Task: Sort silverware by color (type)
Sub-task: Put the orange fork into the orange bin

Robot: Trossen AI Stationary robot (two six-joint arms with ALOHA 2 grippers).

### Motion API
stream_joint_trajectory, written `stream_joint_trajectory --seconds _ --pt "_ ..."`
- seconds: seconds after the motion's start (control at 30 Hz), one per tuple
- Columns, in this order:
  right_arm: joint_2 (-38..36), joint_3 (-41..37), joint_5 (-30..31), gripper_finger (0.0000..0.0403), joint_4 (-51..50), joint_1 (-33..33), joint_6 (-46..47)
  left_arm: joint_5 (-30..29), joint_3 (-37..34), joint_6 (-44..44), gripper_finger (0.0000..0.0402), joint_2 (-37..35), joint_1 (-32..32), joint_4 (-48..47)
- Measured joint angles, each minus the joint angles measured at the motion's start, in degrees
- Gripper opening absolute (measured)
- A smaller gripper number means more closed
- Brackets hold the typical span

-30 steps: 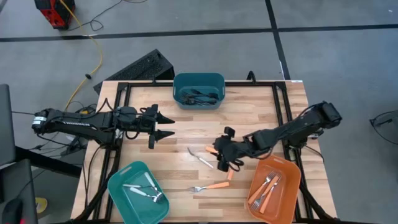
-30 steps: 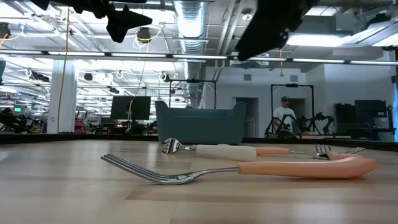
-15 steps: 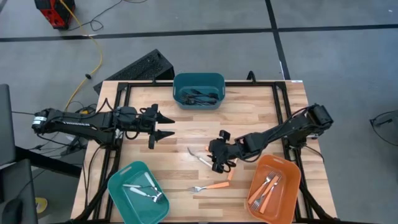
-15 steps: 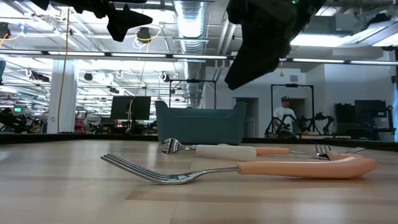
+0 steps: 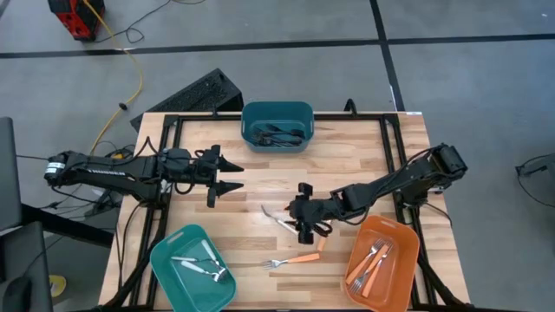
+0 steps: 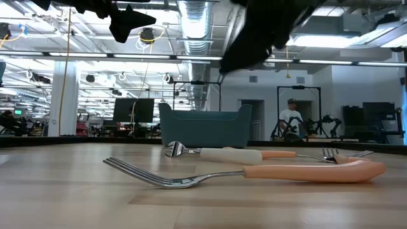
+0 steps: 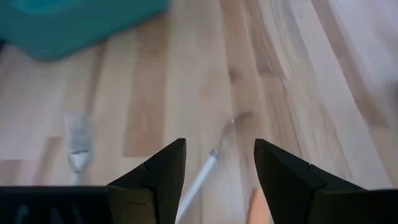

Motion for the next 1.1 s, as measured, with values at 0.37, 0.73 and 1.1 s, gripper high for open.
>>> stream_joint_trajectory --seconds 0.37,0.73,1.1 --pt "-7.2 0.0 -4.1 0.0214 -5.0 -0.6 -8.8 0.4 0.0 0.4 0.0235 0.0 0.0 0.3" --pt "-22.6 -2.0 -4.1 0.0214 -15.2 -0.8 -10.2 0.6 0.0 0.3 0.0235 0.0 0.1 0.3" --pt "-36.3 -12.7 -3.9 0.0214 -7.9 0.0 0.4 -1.1 0.0 2.4 0.0235 0.0 2.7 6.6"
